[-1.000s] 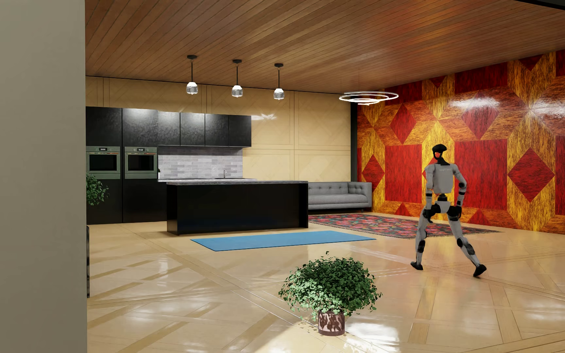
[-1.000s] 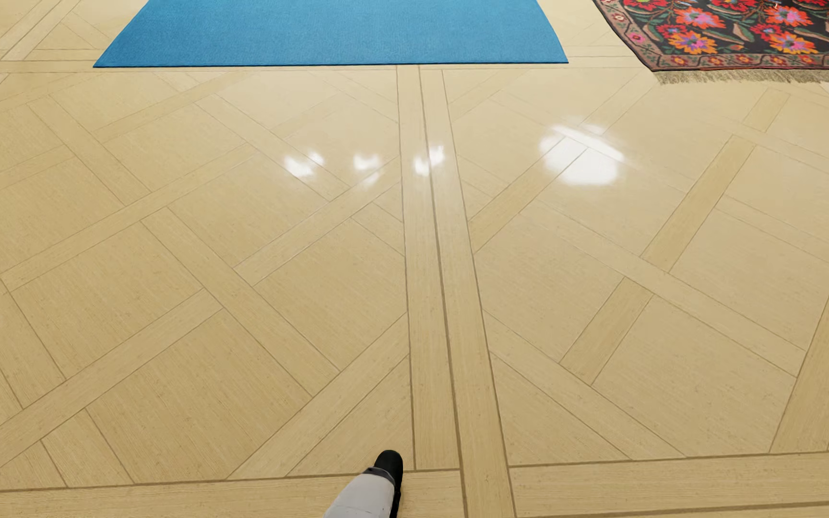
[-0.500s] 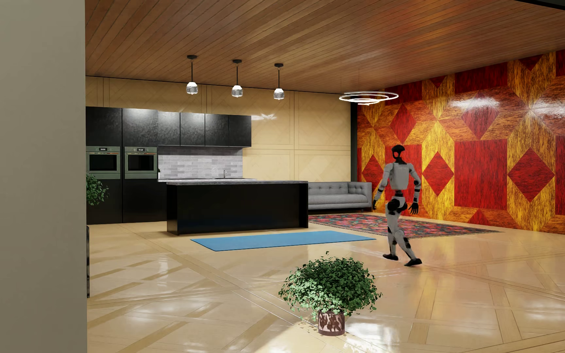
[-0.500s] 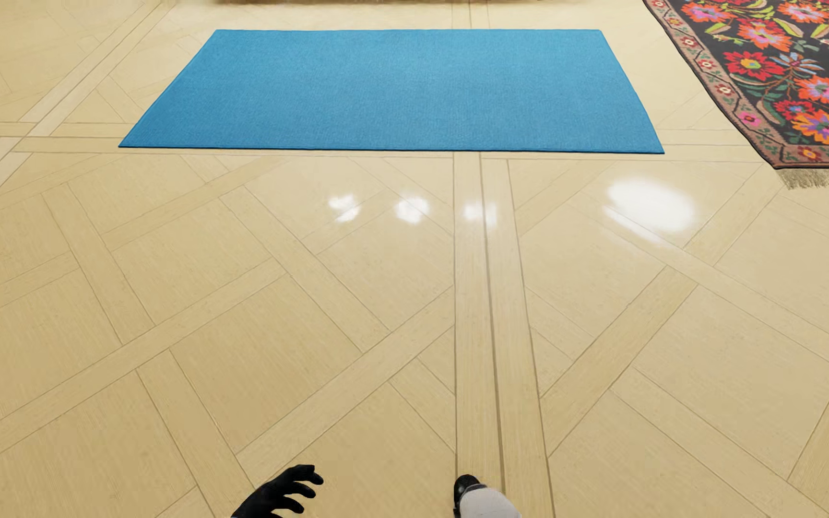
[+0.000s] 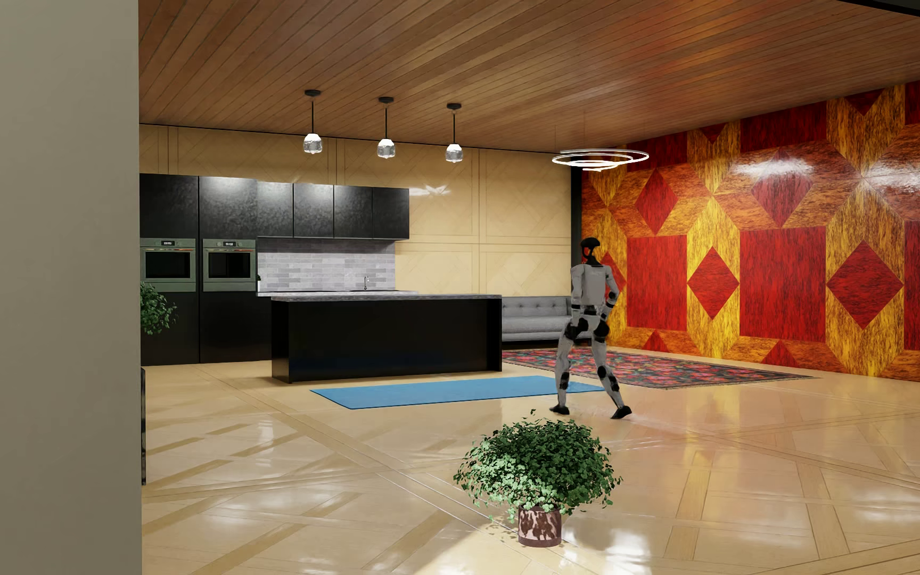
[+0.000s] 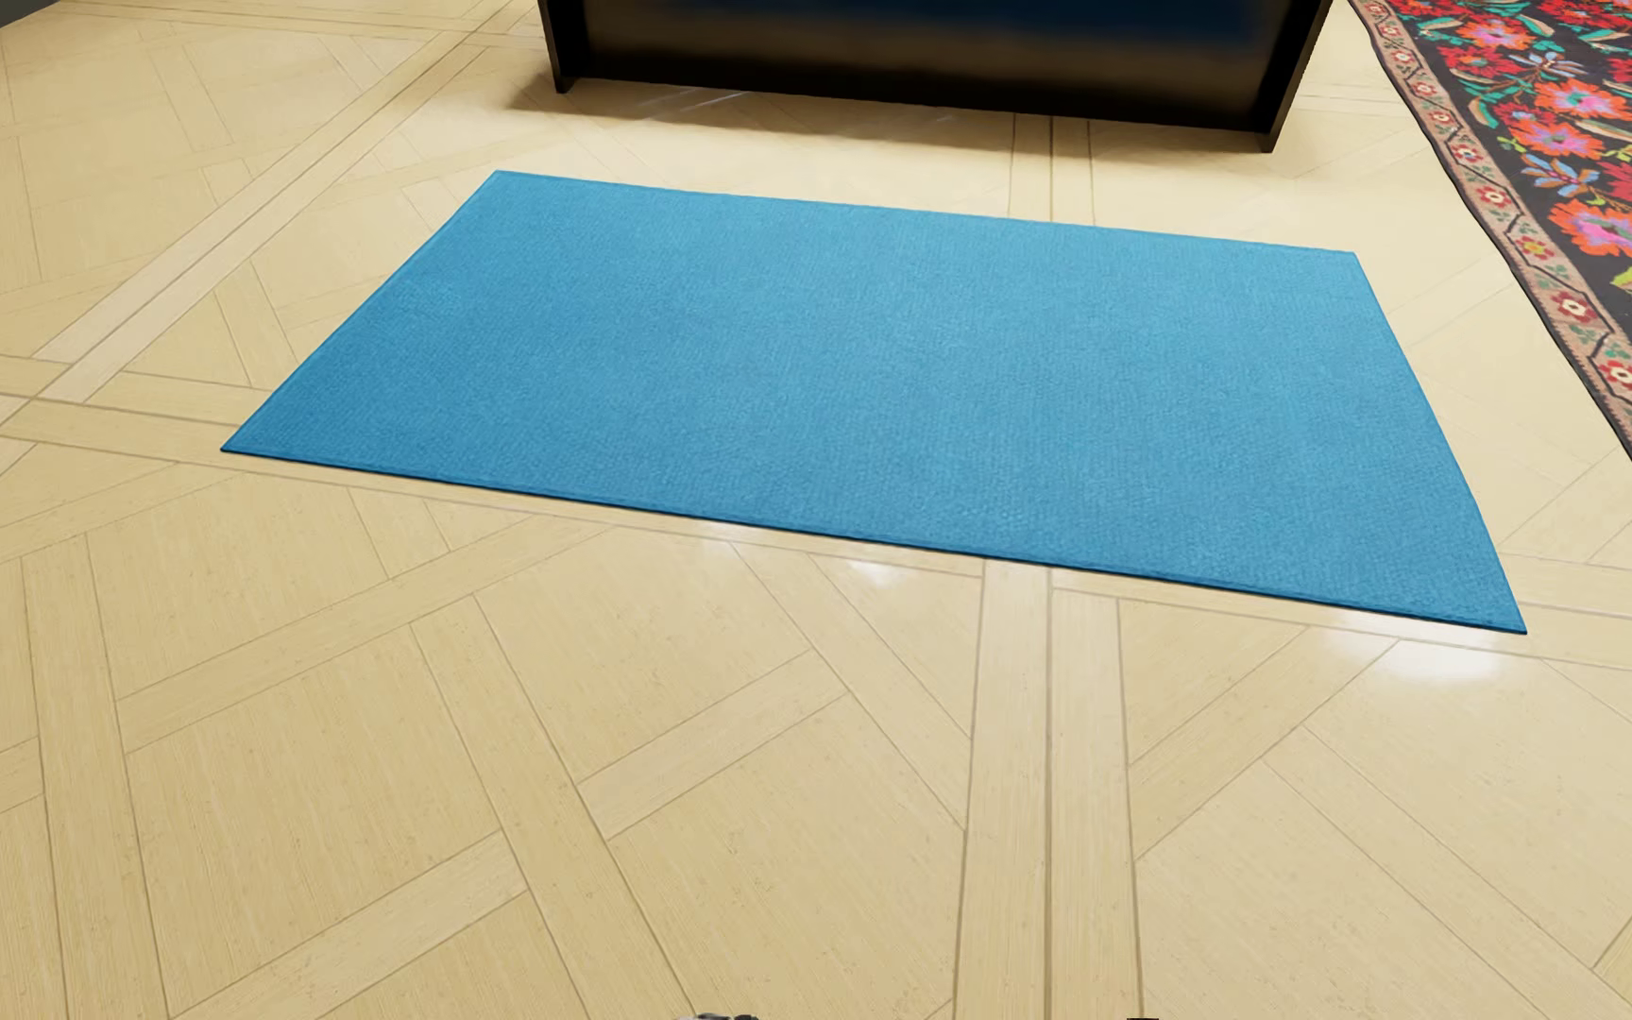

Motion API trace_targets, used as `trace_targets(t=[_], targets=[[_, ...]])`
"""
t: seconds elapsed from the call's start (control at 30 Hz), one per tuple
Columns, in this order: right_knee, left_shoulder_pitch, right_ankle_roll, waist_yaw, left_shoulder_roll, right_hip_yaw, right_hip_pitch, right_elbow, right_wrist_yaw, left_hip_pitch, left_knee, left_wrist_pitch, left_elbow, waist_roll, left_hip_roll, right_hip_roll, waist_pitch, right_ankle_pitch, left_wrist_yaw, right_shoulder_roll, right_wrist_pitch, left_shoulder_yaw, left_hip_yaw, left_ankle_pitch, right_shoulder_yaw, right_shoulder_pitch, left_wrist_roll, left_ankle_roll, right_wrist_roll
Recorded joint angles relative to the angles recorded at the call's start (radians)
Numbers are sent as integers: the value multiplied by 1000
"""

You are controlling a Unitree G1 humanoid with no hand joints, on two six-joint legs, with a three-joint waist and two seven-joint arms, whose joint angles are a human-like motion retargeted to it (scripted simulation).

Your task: Go to the counter

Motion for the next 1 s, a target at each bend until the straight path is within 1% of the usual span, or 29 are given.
trace_targets(t=[0.03,0.07,0.1,0.13,0.17,0.2,0.23,0.27,0.3,0.33,0.37,0.4,0.47,0.5,0.53,0.57,0.6,0.63,0.67,0.7,0.73,0.77,0.8,0.83,0.87,0.9,0.93,0.97,1.0], targets=[[16,17,0,31,-6,0,24,-26,0,-31,-28,0,22,0,21,-20,-17,-3,0,-5,0,-2,0,-220,-23,-17,0,0,0],[47,29,0,62,-16,0,40,-37,0,-72,-20,0,54,-4,33,-47,-28,16,0,-1,0,6,0,-243,-53,-20,0,0,0],[62,46,0,92,-27,0,88,-41,0,-114,10,0,83,-6,44,-71,-24,49,0,8,0,27,0,-59,-90,-13,0,0,0],[179,47,0,69,-30,0,55,-18,0,-136,65,0,91,-36,-4,-110,-38,175,0,21,0,7,0,156,-97,2,0,0,0],[315,52,0,26,-29,0,42,18,0,-164,170,0,102,-66,-70,-147,-44,349,0,38,0,-34,0,342,-101,29,0,0,0],[507,26,0,1,-29,0,-52,59,0,-108,201,0,105,-77,-100,-157,-29,403,0,49,0,-18,0,323,-87,40,0,0,0],[697,-3,0,-24,-30,0,-156,98,0,-42,213,0,98,-83,-135,-161,-12,381,0,55,0,-2,0,300,-55,45,0,0,0],[841,-37,0,-57,-31,0,-260,135,0,56,182,0,79,-77,-160,-153,9,260,0,56,0,16,0,254,-11,46,0,0,0],[899,-73,0,-107,-30,0,-351,166,0,169,128,0,53,-60,-165,-132,18,139,0,57,0,37,0,184,20,59,0,0,0],[876,-97,0,-172,-24,0,-424,182,0,277,77,0,0,-37,-157,-107,23,64,0,54,0,74,0,112,40,86,0,0,0],[787,-121,0,-238,-8,0,-486,186,0,379,25,0,-80,-14,-138,-88,30,30,0,47,0,99,0,42,50,115,0,0,0],[640,-155,0,-291,9,0,-539,191,0,468,-22,0,-148,6,-117,-78,31,25,0,40,0,111,0,-31,55,142,0,0,0],[242,-234,0,-366,22,0,-596,197,0,592,-70,0,-241,22,-85,-82,15,53,0,32,0,177,0,-165,60,188,0,0,0],[40,-275,0,-390,26,0,-611,208,0,626,-77,0,-272,20,-79,-89,-4,151,0,35,0,218,0,-215,59,203,0,0,0],[-211,-309,0,-409,32,0,-633,220,0,660,-75,0,-300,15,-70,-108,-21,329,0,39,0,250,0,-258,58,216,0,0,0],[-364,-335,0,-423,40,0,-664,239,0,704,-65,0,-318,11,-52,-128,-23,347,0,43,0,265,0,-280,66,222,0,0,0],[-165,-347,0,-436,45,0,-699,265,0,748,-40,0,-325,8,-31,-134,-15,140,0,48,0,269,0,-265,73,224,0,0,0],[82,-332,0,-451,44,0,-721,282,0,780,19,0,-334,9,-8,-126,-14,-38,0,48,0,278,0,-210,83,229,0,0,0],[177,-311,0,-453,30,0,-736,311,0,772,124,0,-319,19,14,-100,-25,-97,0,50,0,279,0,-104,89,229,0,0,0],[268,-279,0,-435,0,0,-712,372,0,760,266,0,-264,65,76,-33,-23,-142,0,51,0,278,0,74,115,228,0,0,0],[267,-270,0,-411,-13,0,-648,376,0,653,493,0,-206,65,62,-22,-13,-175,0,48,0,219,0,180,114,199,0,0,0],[268,-258,0,-395,-22,0,-584,345,0,519,775,0,-148,88,84,18,7,-218,0,49,0,156,0,309,35,194,0,0,0],[230,-240,0,-326,-15,0,-513,301,0,427,916,0,-155,65,56,26,27,-224,0,49,0,113,0,136,47,161,0,0,0],[191,-215,0,-255,-8,0,-442,253,0,348,1026,0,-153,36,21,27,47,-225,0,50,0,68,0,-94,42,128,0,0,0],[149,-186,0,-193,-24,0,-372,190,0,231,1057,0,-98,16,11,29,60,-227,0,50,0,66,0,-134,12,107,0,0,0],[109,-155,0,-154,-43,0,-310,113,0,94,997,0,-34,5,17,33,66,-233,0,47,0,90,0,50,-22,93,0,0,0],[77,-132,0,-120,-38,0,-257,31,0,8,853,0,-8,-10,8,24,72,-232,0,43,0,54,0,183,-52,78,0,0,0],[60,-119,0,-86,-29,0,-225,-49,0,-70,666,0,9,-24,1,10,72,-231,0,40,0,-1,0,272,-83,62,0,0,0],[55,-102,0,-56,-22,0,-201,-119,0,-124,463,0,18,-34,-7,-3,69,-238,0,37,0,-29,0,306,-113,51,0,0,0]])
